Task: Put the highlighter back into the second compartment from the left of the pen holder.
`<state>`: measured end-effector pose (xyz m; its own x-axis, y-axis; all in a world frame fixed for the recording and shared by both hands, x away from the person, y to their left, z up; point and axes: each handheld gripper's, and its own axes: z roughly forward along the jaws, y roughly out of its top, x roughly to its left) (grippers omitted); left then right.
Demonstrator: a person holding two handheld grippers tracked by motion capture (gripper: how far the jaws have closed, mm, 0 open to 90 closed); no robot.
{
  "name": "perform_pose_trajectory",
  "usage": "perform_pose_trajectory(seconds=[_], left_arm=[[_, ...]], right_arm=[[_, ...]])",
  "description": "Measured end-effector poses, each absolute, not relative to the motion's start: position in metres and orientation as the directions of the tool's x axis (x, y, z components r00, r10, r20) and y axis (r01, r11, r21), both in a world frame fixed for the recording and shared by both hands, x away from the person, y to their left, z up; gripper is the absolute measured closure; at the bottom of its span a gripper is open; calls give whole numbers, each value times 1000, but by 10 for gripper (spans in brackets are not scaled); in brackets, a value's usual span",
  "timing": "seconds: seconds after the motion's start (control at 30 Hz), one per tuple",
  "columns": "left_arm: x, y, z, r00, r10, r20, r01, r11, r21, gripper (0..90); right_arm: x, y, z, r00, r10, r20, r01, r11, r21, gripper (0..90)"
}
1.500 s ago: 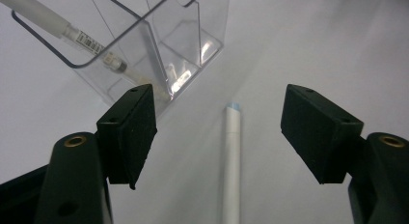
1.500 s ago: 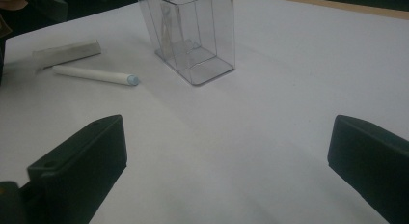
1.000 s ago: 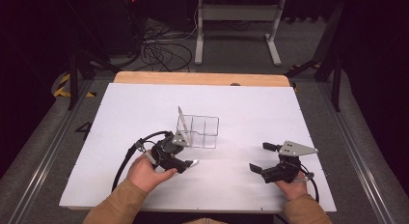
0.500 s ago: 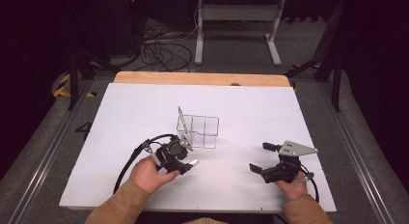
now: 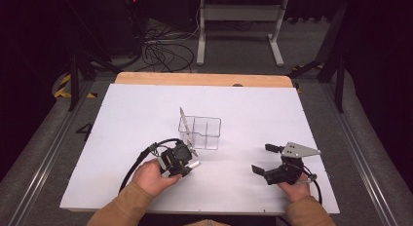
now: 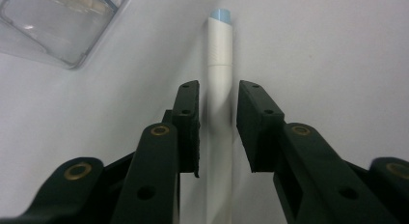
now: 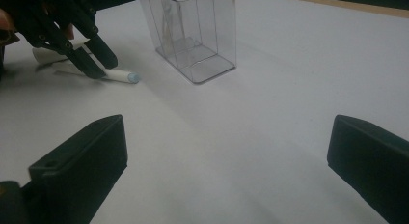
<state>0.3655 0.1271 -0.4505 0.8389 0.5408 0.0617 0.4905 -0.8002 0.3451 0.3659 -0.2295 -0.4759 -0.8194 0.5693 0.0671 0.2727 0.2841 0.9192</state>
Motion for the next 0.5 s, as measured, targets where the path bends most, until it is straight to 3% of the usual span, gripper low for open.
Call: perform_pose_trajectory(seconds=[0.13,0.5], left_arm=[[366,126,-453,844,532,68,484,-811,328,773],[364,125,-451,846,528,80,478,-815,328,781]], right_arm=[[366,-229,-476,-820,569,66,272,286,919,7],[366,-229,-476,-820,568,66,272,287,919,8]])
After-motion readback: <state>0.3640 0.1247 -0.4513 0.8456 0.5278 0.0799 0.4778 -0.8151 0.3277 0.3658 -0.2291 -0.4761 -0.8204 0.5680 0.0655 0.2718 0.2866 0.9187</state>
